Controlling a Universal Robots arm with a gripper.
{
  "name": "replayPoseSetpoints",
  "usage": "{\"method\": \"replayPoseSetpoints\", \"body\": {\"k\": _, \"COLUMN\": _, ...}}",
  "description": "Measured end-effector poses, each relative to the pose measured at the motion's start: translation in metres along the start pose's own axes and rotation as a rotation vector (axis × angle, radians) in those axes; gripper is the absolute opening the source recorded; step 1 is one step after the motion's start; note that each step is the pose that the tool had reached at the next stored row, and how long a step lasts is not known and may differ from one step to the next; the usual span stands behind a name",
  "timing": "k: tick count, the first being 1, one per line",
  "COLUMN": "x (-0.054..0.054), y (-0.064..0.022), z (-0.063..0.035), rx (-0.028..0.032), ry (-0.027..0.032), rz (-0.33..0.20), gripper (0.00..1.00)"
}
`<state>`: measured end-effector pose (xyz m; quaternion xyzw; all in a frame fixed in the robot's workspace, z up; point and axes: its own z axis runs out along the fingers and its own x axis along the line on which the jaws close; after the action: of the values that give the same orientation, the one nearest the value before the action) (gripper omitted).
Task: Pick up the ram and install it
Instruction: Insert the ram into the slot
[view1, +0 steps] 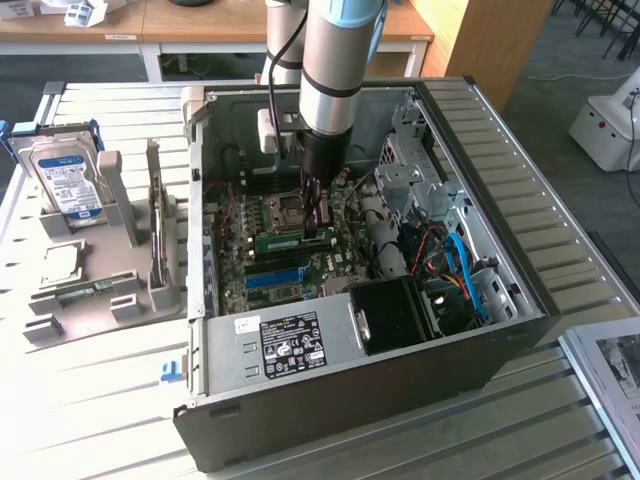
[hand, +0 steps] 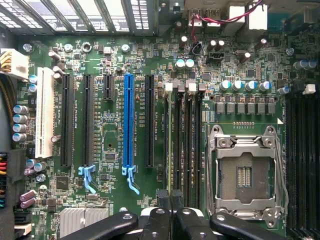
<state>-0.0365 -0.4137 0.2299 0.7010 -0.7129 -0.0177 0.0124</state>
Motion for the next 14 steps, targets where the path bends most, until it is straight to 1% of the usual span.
{"method": "replayPoseSetpoints", "body": {"k": 10, "x": 0.0000, "y": -0.0002, "z": 0.0040, "rx": 0.0001, "ry": -0.0001, "rz": 0.000, "gripper": 0.12}}
{"method": "replayPoseSetpoints", "body": {"k": 14, "x": 0.0000, "y": -0.0001, "z": 0.0040, "rx": 0.0000, "ry": 0.0001, "rz": 0.000, "gripper": 0.12}}
